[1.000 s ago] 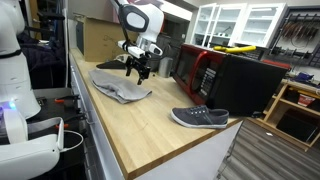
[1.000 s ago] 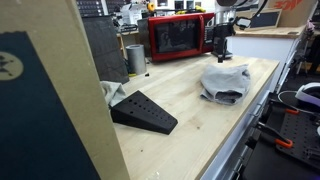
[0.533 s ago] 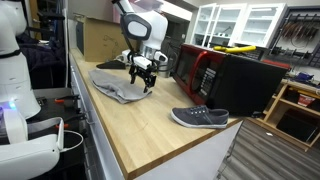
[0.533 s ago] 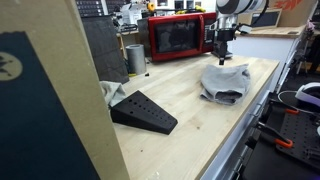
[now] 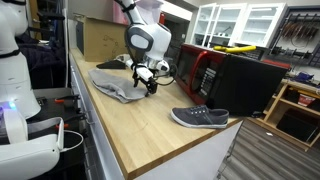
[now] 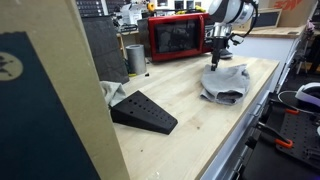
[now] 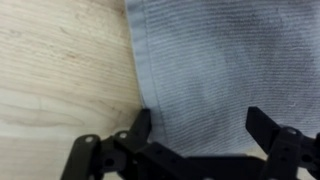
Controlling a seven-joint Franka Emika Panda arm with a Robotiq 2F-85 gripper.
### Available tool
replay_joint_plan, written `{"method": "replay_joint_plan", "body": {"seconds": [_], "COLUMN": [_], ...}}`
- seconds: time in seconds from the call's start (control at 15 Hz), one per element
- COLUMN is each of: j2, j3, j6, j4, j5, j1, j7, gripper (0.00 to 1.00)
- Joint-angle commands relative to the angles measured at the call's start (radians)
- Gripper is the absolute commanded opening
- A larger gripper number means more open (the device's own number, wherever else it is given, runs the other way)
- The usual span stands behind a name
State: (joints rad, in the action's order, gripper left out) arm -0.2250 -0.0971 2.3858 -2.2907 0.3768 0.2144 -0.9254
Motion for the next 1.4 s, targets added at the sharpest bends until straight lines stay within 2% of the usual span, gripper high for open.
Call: {"method": "replay_joint_plan", "body": {"seconds": [0.0, 0.6, 1.13, 1.2, 1.27, 1.33], "j2": [-0.016, -0.006, -0.028, -0.031, -0.032, -0.029], "j3": [0.019, -0.001, 0.017, 0.018, 0.019, 0.021], "j6": [-0.028, -0.119, -0.172, -0.168, -0.170, -0.171], "j4": [0.035, 0.037, 0.031, 0.028, 0.027, 0.025], "j5": [0.057, 0.061, 0.062, 0.058, 0.060, 0.057], "j1": [0.047, 0.114, 0.091, 0.087, 0.085, 0.084], "j7": [-0.073, -0.142, -0.139, -0.137, -0.138, -0.139], "gripper": [1.00, 1.00, 1.00, 0.75, 0.74, 0.66]}}
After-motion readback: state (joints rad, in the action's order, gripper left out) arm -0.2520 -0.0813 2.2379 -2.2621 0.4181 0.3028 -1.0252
